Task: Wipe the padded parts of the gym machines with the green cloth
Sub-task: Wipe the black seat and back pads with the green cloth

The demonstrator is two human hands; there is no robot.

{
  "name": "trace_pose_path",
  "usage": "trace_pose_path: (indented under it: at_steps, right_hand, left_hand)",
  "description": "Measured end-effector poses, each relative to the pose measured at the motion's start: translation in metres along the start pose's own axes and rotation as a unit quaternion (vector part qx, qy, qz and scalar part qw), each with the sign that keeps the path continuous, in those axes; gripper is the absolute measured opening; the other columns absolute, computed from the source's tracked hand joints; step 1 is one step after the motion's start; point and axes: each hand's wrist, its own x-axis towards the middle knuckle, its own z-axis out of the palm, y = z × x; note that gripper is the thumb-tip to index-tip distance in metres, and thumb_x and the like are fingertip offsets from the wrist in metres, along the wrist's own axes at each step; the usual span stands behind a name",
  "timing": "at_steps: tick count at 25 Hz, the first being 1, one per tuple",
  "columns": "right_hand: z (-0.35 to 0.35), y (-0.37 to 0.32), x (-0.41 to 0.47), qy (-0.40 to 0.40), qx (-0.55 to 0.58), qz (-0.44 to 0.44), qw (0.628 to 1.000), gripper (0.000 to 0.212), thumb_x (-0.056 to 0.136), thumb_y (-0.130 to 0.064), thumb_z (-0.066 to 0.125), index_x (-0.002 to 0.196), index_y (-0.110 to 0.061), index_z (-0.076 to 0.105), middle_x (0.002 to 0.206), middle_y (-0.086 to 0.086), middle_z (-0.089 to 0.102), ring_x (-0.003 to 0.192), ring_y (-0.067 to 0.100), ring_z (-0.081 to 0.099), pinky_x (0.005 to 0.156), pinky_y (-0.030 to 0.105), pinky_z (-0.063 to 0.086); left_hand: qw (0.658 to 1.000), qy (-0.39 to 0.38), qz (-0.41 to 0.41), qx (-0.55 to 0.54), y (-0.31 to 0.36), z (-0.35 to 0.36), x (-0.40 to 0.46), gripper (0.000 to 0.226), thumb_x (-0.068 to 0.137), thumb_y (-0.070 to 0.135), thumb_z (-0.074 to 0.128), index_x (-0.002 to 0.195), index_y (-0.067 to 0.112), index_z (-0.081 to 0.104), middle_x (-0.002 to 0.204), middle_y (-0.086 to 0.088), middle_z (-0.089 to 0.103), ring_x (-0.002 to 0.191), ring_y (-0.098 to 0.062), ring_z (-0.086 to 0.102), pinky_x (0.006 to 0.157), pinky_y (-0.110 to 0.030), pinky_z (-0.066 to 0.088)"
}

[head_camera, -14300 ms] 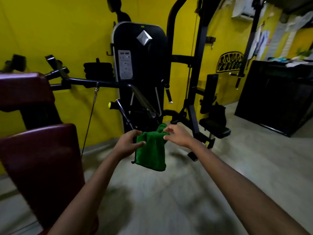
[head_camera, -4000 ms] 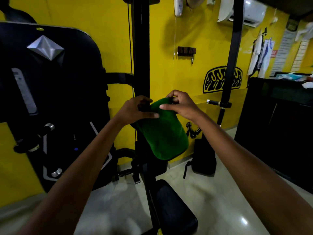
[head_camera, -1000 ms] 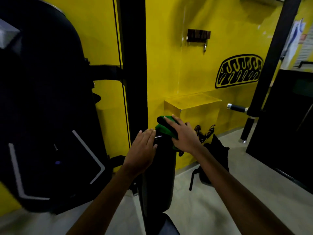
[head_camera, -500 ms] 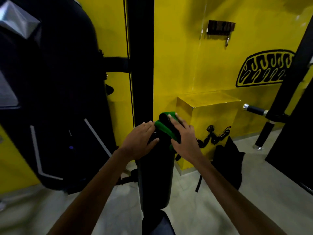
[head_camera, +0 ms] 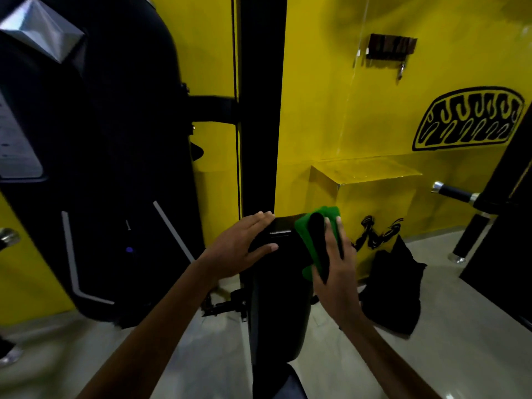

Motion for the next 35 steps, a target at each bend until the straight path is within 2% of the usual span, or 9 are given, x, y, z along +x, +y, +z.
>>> trace_pose_path:
  at_steps: [2, 5, 11, 16, 21, 25, 29, 31, 35]
  right_hand:
    - [0.003, 0.001, 0.013, 0.019, 0.056, 0.065, 0.996, 0.085, 0.075, -0.001, 0.056, 0.15, -0.019, 0.02, 0.151, 0.013, 0.027, 0.136, 0.034, 0.032, 0.109, 0.044, 0.033]
    - [0.007, -0.017, 0.029, 0.061, 0.082, 0.167, 0.981, 0.081, 0.07, -0.006, 0.049, 0.148, -0.009, 0.028, 0.145, 0.017, 0.037, 0.136, 0.033, 0.035, 0.11, 0.032, 0.026]
    - [0.049, -0.064, -0.033, 0.146, -0.003, 0.139, 0.979, 0.081, 0.074, -0.024, 0.041, 0.15, -0.023, 0.013, 0.158, 0.008, 0.012, 0.136, 0.01, 0.014, 0.106, 0.041, 0.024]
    - [0.045, -0.064, -0.006, 0.191, 0.017, 0.266, 0.945, 0.083, 0.076, 0.008, 0.058, 0.15, -0.007, 0.021, 0.154, 0.015, 0.022, 0.141, 0.028, 0.023, 0.113, 0.05, 0.028]
    - [0.101, -0.107, -0.06, 0.175, -0.059, 0.178, 0.967, 0.082, 0.079, -0.022, 0.046, 0.153, -0.021, 0.011, 0.159, 0.001, 0.004, 0.143, 0.017, 0.007, 0.113, 0.046, 0.021]
    - [0.078, -0.083, -0.039, 0.193, -0.056, 0.238, 0.95, 0.089, 0.072, -0.007, 0.049, 0.151, -0.024, 0.013, 0.158, 0.004, 0.008, 0.142, 0.026, 0.013, 0.11, 0.059, 0.027]
    - [0.094, -0.104, -0.059, 0.163, -0.1, 0.155, 0.969, 0.085, 0.076, -0.012, 0.047, 0.152, -0.024, 0.009, 0.159, 0.004, 0.005, 0.143, 0.021, 0.013, 0.11, 0.044, 0.03]
    - [0.089, -0.099, -0.061, 0.141, -0.12, 0.107, 0.977, 0.08, 0.078, -0.019, 0.043, 0.151, -0.028, 0.01, 0.158, 0.002, 0.005, 0.141, 0.025, 0.017, 0.107, 0.049, 0.036]
    - [0.057, -0.076, -0.032, 0.161, -0.118, 0.169, 0.965, 0.081, 0.077, -0.017, 0.042, 0.149, -0.035, 0.009, 0.158, 0.002, 0.006, 0.136, 0.023, 0.022, 0.102, 0.051, 0.043]
  left_hand:
    - [0.998, -0.045, 0.035, 0.031, -0.003, -0.007, 0.012, 0.071, 0.094, 0.061, 0.035, 0.151, 0.021, 0.023, 0.157, 0.004, 0.022, 0.142, -0.002, 0.012, 0.11, -0.012, 0.008]
    - [0.991, -0.094, 0.087, 0.04, -0.003, -0.009, 0.036, 0.058, 0.099, 0.045, 0.032, 0.151, 0.022, 0.023, 0.157, 0.006, 0.022, 0.142, -0.003, 0.016, 0.114, -0.019, 0.0]
    - [0.971, -0.165, 0.153, -0.08, -0.016, -0.009, 0.07, 0.054, 0.097, 0.035, 0.027, 0.149, 0.019, 0.028, 0.154, 0.008, 0.024, 0.141, -0.003, 0.021, 0.116, -0.019, 0.013]
    - [0.961, -0.185, 0.187, -0.081, -0.02, -0.011, 0.072, 0.047, 0.104, 0.021, 0.032, 0.15, 0.017, 0.023, 0.157, 0.005, 0.018, 0.138, 0.002, 0.015, 0.111, -0.011, 0.009]
    - [0.951, -0.21, 0.208, -0.09, -0.025, -0.013, 0.078, 0.048, 0.104, 0.02, 0.032, 0.151, 0.017, 0.02, 0.157, 0.006, 0.014, 0.136, 0.005, 0.011, 0.102, 0.001, 0.003]
    - [0.944, -0.228, 0.192, -0.143, -0.027, -0.018, 0.085, 0.045, 0.104, 0.015, 0.036, 0.148, 0.015, 0.029, 0.156, 0.004, 0.021, 0.137, 0.001, 0.016, 0.098, 0.005, 0.008]
    - [0.939, -0.233, 0.197, -0.159, -0.031, -0.018, 0.09, 0.045, 0.103, 0.014, 0.039, 0.147, 0.014, 0.033, 0.155, 0.004, 0.025, 0.141, -0.004, 0.021, 0.103, -0.006, 0.012]
    - [0.94, -0.23, 0.207, -0.146, -0.032, -0.016, 0.091, 0.045, 0.103, 0.015, 0.038, 0.147, 0.015, 0.031, 0.155, 0.005, 0.024, 0.138, -0.001, 0.019, 0.1, -0.001, 0.011]
    - [0.949, -0.182, 0.204, -0.156, -0.032, -0.011, 0.082, 0.043, 0.103, 0.015, 0.038, 0.146, 0.014, 0.034, 0.154, 0.002, 0.027, 0.137, -0.001, 0.022, 0.101, 0.0, 0.012]
